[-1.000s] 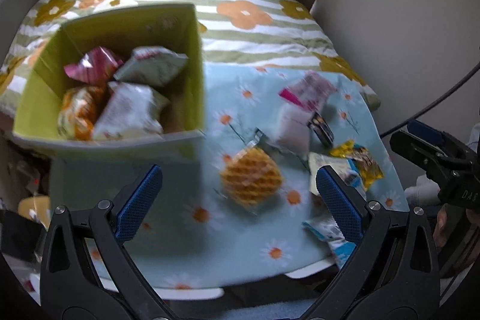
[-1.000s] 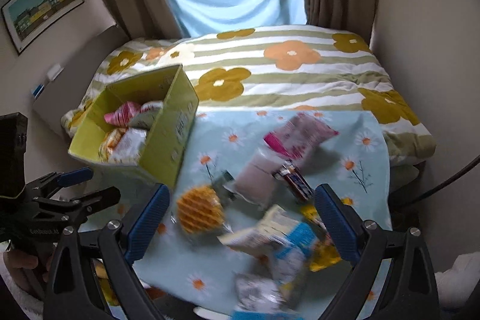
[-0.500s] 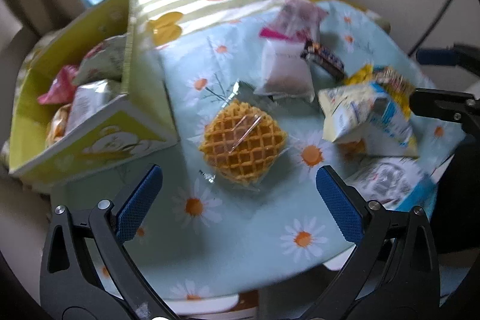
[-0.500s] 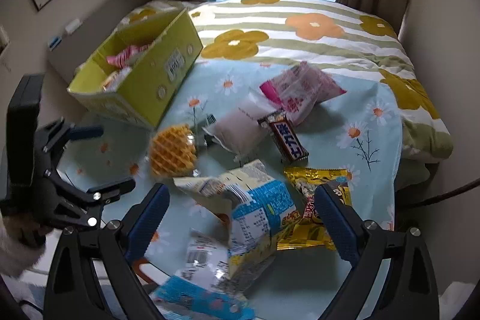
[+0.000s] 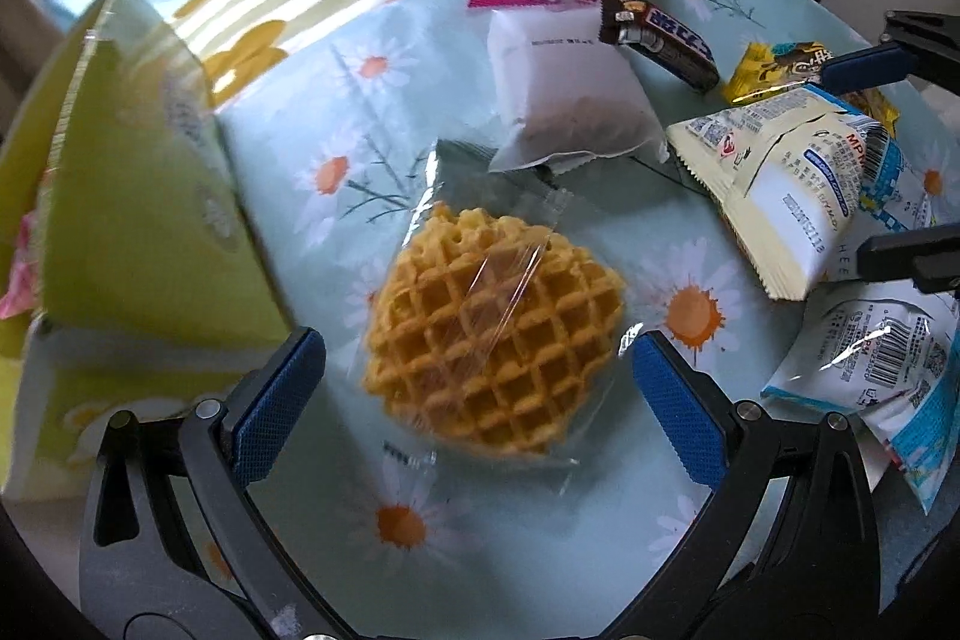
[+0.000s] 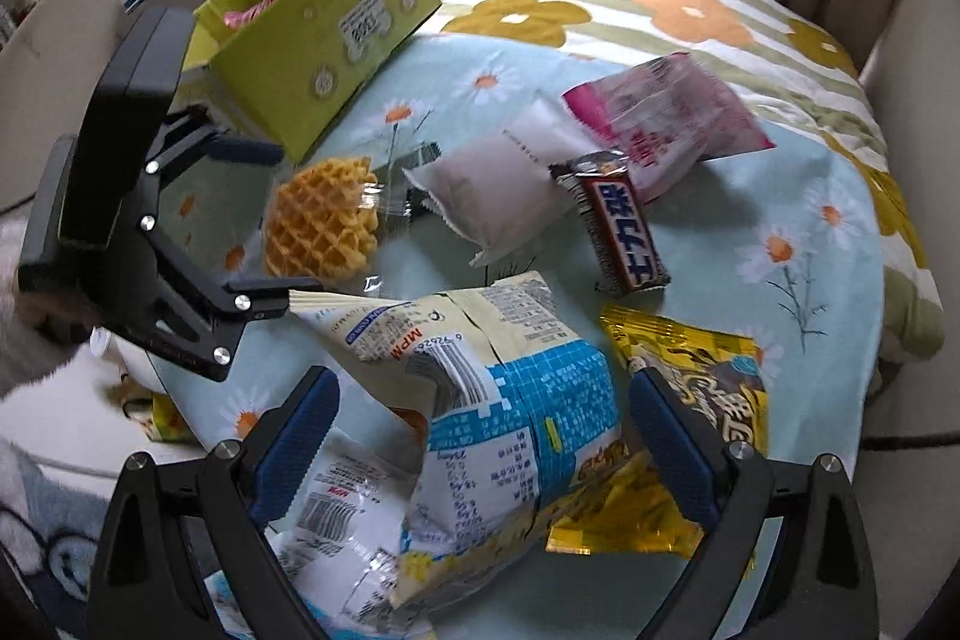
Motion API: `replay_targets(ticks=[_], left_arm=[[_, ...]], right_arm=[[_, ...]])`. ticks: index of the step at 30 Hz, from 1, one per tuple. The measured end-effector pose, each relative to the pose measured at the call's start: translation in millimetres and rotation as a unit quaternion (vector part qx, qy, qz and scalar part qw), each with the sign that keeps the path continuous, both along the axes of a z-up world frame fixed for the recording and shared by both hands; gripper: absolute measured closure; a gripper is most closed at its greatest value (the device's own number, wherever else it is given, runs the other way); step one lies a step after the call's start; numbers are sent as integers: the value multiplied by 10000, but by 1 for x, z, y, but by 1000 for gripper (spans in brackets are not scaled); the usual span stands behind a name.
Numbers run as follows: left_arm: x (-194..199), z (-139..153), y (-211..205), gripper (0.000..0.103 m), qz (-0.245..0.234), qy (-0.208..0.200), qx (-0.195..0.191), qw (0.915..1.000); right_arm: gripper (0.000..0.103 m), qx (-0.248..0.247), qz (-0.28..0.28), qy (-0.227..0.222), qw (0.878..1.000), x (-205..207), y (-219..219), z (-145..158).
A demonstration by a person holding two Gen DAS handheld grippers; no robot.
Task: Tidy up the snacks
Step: 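Grasp the waffle packet with the left tool while the right tool grasps the blue-white chip bag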
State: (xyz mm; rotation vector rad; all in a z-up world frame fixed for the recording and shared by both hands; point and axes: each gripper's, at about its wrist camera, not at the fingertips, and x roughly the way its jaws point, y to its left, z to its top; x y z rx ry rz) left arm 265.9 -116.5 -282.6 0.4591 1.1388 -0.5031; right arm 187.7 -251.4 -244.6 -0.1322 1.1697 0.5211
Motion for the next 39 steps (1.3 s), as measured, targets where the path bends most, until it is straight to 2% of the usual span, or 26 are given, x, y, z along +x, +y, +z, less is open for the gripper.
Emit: replay_targets(ticks=[5,11,18,29,31,35,39], left_arm=[[8,-14,-5,2,-190,259,-124,9994],[9,-22,0,21,-328,471,-141,9983],[12,-21,10,26,-276,598,-281,9974],[2,-11,10,27,-129,550,-522,9970],[-1,-9,11,27,-66,535,-546,9971],[-9,-2,17,27,65,486,-565,9972],[-15,10,24,27,244,384,-641,9969]], right_arm=[[7,-63,252,112,9996,4,2,-8],[7,-136,395,242,9988,10,3,-15],[7,-225,467,245,9984,14,8,-20],[29,-499,690,186,9962,13,18,-31],[37,-503,705,125,9962,13,19,-28],[40,-555,700,-4,9960,10,17,-22],[40,-405,631,-122,9971,8,14,-11]])
